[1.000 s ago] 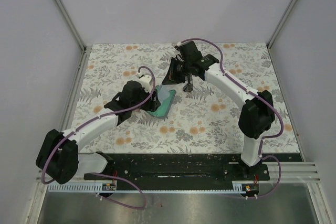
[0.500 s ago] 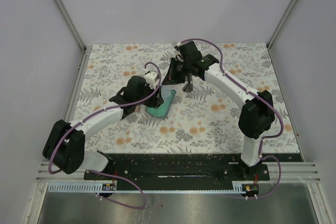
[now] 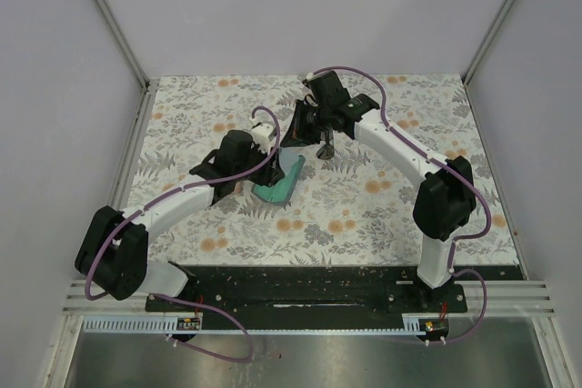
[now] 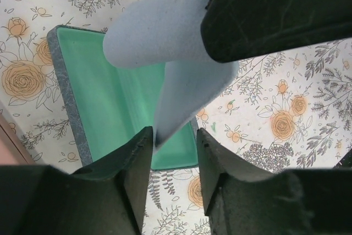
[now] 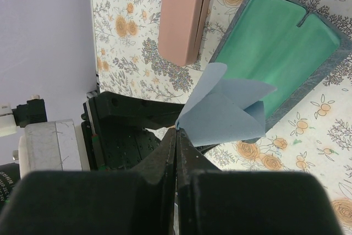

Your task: Organize the sunglasses

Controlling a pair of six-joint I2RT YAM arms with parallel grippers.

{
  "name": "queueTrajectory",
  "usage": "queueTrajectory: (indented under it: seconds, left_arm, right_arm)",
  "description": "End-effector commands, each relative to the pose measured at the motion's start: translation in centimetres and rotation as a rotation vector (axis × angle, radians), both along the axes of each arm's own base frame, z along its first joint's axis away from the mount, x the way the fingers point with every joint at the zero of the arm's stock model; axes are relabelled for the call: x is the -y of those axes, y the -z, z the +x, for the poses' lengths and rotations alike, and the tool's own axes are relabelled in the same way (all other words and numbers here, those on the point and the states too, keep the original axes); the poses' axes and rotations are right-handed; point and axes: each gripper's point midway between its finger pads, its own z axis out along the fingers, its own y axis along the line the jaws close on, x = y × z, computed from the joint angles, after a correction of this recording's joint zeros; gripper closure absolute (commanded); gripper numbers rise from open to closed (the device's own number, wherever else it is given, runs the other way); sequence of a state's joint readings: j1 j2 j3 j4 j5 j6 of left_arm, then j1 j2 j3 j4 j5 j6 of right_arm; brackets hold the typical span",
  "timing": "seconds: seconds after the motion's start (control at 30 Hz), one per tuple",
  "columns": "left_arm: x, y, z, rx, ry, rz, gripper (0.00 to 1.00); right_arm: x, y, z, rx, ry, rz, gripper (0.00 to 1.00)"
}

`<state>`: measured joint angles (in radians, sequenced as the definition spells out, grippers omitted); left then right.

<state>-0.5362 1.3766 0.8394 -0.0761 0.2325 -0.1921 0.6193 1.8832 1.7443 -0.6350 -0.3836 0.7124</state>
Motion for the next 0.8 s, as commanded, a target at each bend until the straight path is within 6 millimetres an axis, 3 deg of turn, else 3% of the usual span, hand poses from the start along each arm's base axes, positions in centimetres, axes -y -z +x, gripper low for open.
queueTrajectory:
  seconds: [0.0, 0.17, 0.4, 0.77]
  left_arm:
    - [0.7, -1.5, 0.7, 0.036, 0.017, -0.036, 0.62]
    - [0.4, -0.8, 0.6, 0.026, 0.010, -0.019, 0.73]
    - [0.0, 0.0, 0.6, 0.016, -0.004, -0.002, 0.66]
    - [-0.6, 0.9, 0.2, 0.007, -0.018, 0.020, 0.75]
  right_arm:
    - [-0.5, -2.1, -0.3, 0.044, -0.017, 0.023, 1.00]
    - [-0.4, -2.1, -0.2, 0.044, -0.016, 0.023, 1.00]
    - [-0.4, -2.2, -0.2, 0.045, -0.015, 0.025, 1.00]
    - [-0.3, -1.9, 0.0, 0.047, -0.008, 0.009, 1.00]
